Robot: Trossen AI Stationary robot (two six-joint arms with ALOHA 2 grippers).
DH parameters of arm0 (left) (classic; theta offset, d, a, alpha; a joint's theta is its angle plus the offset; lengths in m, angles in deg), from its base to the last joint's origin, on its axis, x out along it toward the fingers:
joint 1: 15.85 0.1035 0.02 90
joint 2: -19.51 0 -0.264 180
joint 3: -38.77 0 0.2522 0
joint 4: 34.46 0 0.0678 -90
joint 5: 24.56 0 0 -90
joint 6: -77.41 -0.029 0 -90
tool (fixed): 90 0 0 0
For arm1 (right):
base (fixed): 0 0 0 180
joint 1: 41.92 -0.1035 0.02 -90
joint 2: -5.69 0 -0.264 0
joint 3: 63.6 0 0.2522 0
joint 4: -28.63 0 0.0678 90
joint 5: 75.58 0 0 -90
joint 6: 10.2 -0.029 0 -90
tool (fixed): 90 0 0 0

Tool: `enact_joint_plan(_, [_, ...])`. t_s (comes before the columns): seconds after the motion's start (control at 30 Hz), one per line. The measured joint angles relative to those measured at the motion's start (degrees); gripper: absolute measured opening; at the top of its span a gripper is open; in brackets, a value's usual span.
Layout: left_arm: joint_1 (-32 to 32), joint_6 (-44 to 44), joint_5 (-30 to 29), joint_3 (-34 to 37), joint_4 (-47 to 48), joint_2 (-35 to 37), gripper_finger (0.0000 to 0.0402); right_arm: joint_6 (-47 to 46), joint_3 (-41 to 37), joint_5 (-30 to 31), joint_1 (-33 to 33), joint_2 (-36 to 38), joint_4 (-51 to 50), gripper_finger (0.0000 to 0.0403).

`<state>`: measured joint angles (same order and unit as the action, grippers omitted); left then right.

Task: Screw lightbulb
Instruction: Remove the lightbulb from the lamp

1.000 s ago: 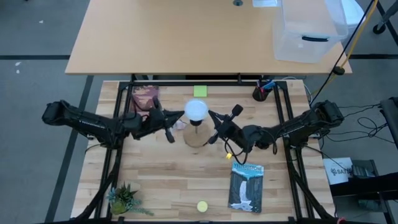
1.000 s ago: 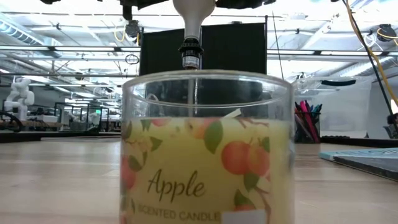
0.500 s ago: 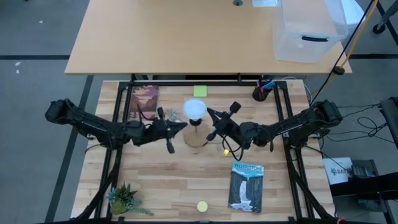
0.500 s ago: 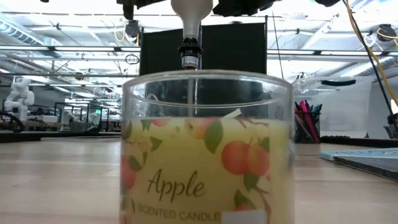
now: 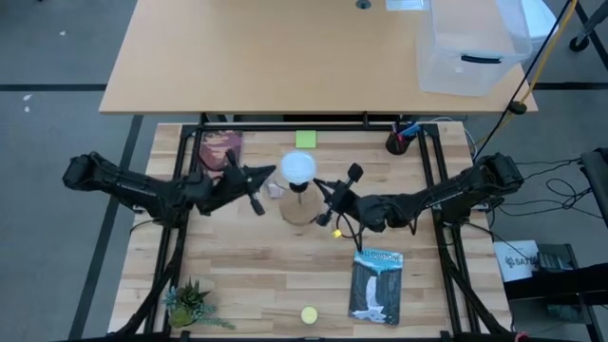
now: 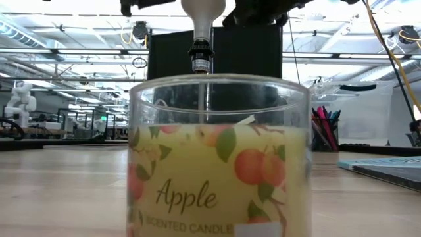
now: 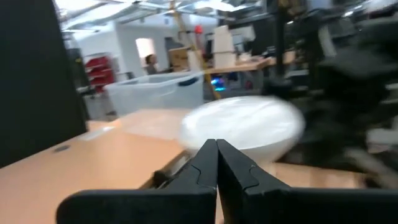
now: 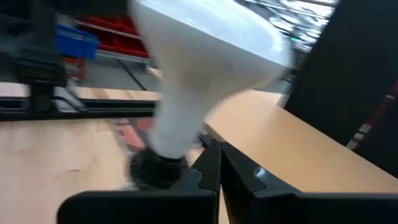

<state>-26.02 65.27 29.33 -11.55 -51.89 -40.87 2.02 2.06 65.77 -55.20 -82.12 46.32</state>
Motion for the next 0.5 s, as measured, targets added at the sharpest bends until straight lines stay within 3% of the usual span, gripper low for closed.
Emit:
enact_joint_plan(0.17, [4.7, 3.1, 3.0, 0.0, 3.2, 0.0, 0.0, 5.3, 0.0, -3.5, -2.0, 0.0, 4.1, 0.0])
enact_joint_plan(0.5, [8.7, 5.7, 9.3, 0.0, 3.8, 0.0, 0.0, 19.5, 0.0, -3.3, -4.8, 0.1, 17.1, 0.0])
